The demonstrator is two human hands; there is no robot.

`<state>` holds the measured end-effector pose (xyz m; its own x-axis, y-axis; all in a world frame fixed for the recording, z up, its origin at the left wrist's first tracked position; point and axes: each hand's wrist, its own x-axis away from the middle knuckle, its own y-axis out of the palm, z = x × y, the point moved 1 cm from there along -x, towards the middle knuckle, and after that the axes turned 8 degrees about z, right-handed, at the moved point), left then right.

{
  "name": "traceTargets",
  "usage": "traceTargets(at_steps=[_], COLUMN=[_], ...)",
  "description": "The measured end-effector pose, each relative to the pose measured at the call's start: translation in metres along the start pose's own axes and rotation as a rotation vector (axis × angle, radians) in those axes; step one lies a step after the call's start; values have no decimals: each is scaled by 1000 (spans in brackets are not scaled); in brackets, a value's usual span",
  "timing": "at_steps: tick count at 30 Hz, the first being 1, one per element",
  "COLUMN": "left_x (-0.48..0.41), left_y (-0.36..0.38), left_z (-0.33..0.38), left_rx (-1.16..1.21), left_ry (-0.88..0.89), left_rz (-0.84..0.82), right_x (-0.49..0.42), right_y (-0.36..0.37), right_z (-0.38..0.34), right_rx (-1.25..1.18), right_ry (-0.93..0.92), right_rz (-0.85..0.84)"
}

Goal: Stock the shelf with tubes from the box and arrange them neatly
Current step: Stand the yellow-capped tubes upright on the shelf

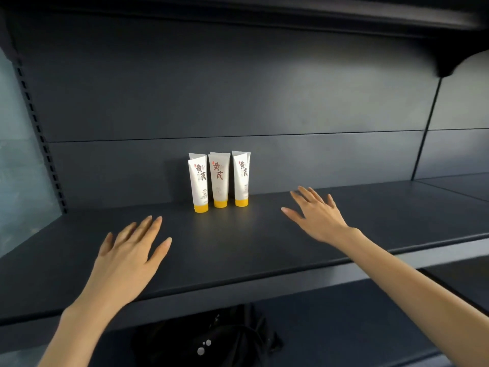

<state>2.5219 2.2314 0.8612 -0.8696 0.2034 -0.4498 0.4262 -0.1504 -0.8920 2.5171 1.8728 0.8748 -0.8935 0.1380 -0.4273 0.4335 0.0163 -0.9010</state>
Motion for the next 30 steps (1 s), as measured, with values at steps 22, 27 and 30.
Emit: traceTargets(at_steps=[22, 27, 30], left_x=[53, 68, 80], left_y=[-11, -10, -2], left_z=[135, 205, 244], left_rx=[88, 113, 133], left_ry=[138, 186, 216], left_rz=[17, 25, 5], right_x=[168, 205, 231], right_y=[-49, -60, -64], right_z=[135, 194, 232], right_rx=[115, 137, 148], right_ry=[178, 206, 244], right_rz=[76, 57, 37])
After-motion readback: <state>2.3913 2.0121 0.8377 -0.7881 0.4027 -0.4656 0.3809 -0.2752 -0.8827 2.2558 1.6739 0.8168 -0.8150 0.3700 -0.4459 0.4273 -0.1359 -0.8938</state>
